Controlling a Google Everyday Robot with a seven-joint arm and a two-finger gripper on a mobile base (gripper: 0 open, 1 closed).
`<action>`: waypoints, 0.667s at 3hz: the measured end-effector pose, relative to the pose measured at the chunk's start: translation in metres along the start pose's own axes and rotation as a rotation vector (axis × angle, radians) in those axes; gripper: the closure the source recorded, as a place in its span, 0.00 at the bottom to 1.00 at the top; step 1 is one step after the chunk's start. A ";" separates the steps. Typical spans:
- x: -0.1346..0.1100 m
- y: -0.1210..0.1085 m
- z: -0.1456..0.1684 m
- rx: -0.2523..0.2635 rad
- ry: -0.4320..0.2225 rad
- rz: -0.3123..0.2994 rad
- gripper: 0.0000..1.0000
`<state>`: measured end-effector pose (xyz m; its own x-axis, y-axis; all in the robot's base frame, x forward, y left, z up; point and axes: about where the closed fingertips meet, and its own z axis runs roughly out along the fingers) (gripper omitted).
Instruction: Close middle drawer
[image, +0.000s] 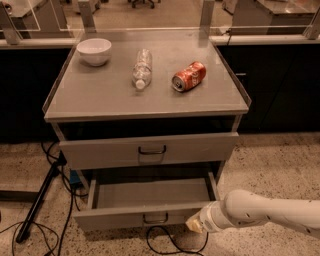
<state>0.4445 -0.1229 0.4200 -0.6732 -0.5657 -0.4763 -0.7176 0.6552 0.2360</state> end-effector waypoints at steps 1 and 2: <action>-0.001 -0.001 0.003 0.001 -0.001 0.005 1.00; -0.003 -0.004 0.013 0.005 -0.006 0.022 1.00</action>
Offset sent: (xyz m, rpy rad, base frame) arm 0.0139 0.0089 -0.0173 0.0071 0.0049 -0.0434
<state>0.4518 -0.1168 0.4097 -0.6879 -0.5480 -0.4759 -0.7016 0.6700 0.2427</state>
